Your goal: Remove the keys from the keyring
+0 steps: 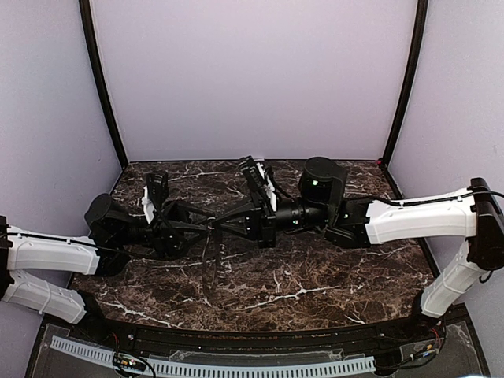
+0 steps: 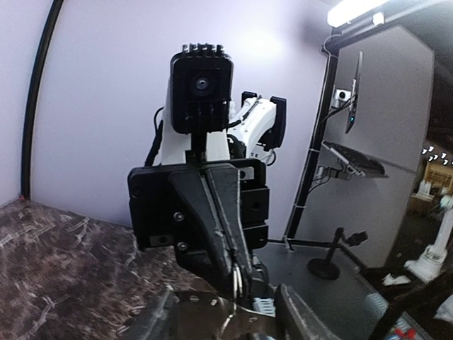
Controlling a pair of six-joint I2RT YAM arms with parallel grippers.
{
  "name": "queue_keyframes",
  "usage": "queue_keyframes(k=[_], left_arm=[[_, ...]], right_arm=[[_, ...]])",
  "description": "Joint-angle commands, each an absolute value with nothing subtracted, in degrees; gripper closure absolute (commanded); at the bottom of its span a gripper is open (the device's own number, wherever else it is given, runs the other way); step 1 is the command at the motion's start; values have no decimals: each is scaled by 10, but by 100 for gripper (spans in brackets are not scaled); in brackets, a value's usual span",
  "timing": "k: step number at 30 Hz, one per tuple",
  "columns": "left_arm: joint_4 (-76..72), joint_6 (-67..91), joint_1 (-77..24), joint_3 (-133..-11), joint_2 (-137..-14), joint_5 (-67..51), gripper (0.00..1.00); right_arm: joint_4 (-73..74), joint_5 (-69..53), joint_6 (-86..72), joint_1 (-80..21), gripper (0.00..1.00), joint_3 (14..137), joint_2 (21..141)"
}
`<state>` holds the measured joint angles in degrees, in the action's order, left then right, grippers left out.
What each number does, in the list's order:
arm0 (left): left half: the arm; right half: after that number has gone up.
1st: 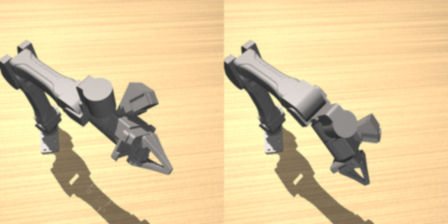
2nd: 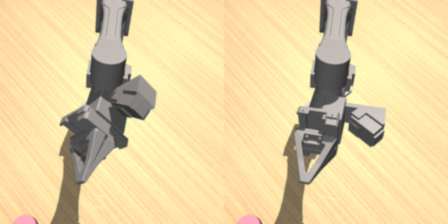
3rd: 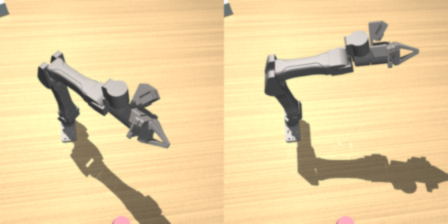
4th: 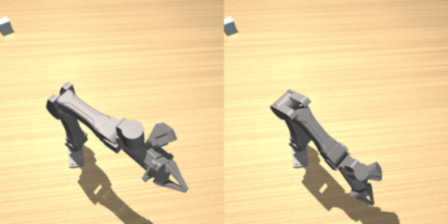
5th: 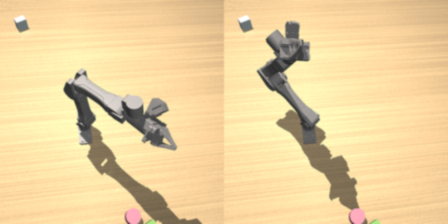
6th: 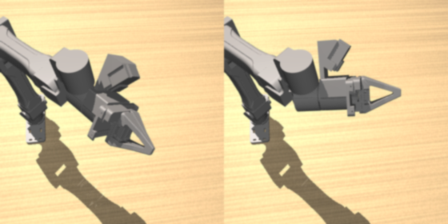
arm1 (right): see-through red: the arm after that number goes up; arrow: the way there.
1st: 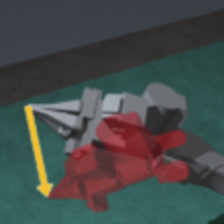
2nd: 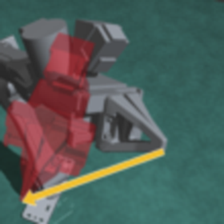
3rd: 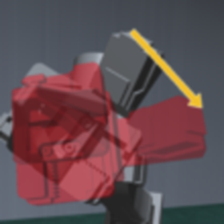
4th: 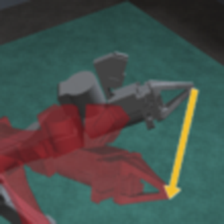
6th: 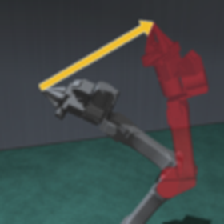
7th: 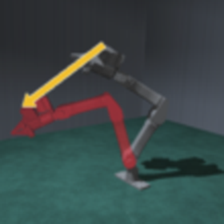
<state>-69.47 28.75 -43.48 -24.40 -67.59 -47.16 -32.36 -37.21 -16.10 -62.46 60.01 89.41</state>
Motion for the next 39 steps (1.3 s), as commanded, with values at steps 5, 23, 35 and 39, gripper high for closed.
queue_keyframes(k=[5, 23, 35, 39], left_arm=[[-644, 264, -433, -242, -611, -440, 23], [-572, 236, -433, -227, -611, -445, 52], [-646, 275, -434, -227, -651, -451, 58], [-667, 288, -434, -227, -674, -456, 57]], right_arm=[[-340, -335, -148, -630, 100, 588, 861], [-350, -307, -150, -629, 100, 581, 862], [-360, -309, -151, -629, 100, 582, 870], [-369, -309, -154, -629, 100, 577, 864]])
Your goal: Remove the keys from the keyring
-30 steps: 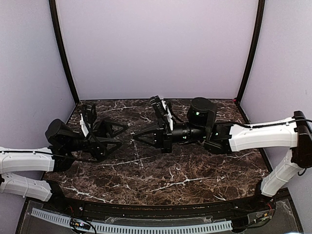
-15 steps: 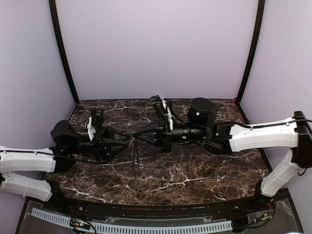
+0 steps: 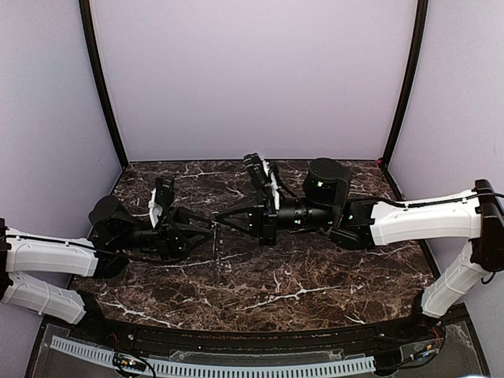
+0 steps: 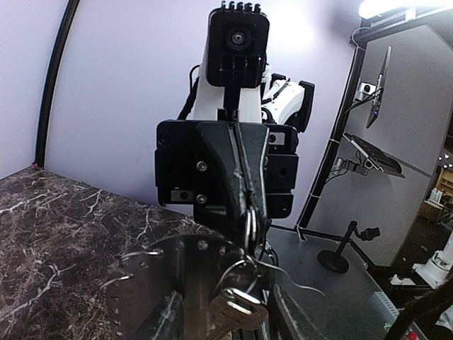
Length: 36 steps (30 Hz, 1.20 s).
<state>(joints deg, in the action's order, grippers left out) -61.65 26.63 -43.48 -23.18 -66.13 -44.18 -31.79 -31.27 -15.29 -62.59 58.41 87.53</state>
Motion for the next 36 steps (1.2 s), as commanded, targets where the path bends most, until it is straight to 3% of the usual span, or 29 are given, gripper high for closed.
queue_keyframes(k=[1, 10, 16, 25, 30, 36], left_arm=[[-673, 291, -434, -227, -679, -456, 56], [-706, 312, -443, -244, -703, -492, 49], [-665, 274, -457, -246, -698, -449, 44], [-629, 247, -473, -240, -662, -402, 85], [-622, 240, -474, -227, -634, -383, 95], [-599, 230, -474, -225, -610, -373, 100]], right_arm=[[-371, -307, -154, -629, 100, 575, 863], [-376, -307, -155, -627, 100, 570, 866], [-382, -305, -159, -624, 100, 568, 861], [-397, -288, -166, -622, 100, 555, 854], [-410, -269, -167, -618, 100, 537, 843], [-424, -265, -177, -612, 100, 526, 841]])
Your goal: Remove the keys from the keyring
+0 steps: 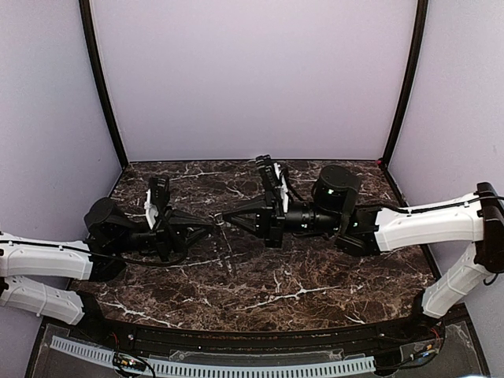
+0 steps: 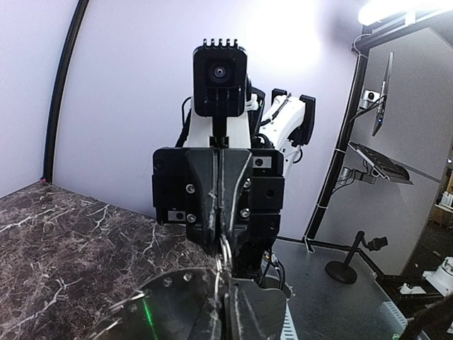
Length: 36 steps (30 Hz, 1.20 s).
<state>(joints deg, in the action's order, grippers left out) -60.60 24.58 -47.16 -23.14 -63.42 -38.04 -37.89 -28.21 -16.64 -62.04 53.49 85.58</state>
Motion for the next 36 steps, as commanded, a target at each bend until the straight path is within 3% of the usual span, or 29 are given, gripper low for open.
queue_keyframes(k=[1, 17, 18, 21, 24, 32, 36], left_arm=[[-596, 229, -474, -226, -608, -373, 100], [-589, 232, -474, -231, -606, -388, 100], [-590, 232, -474, -230, -606, -389, 100], [-592, 234, -474, -231, -606, -389, 100], [-595, 238, -474, -231, -607, -388, 100], [-581, 229, -475, -242, -608, -418, 100], [-533, 211, -475, -265, -604, -456, 100]], right_arm=[[-424, -266, -178, -611, 100, 526, 841], [-418, -339, -167, -594, 100, 531, 858], [-419, -345, -163, -593, 98, 527, 856], [-428, -370, -149, -594, 72, 516, 853], [-454, -383, -149, -598, 56, 499, 851], [-380, -334, -88, -613, 36, 507, 825], [-263, -373, -54, -604, 32, 560, 830]])
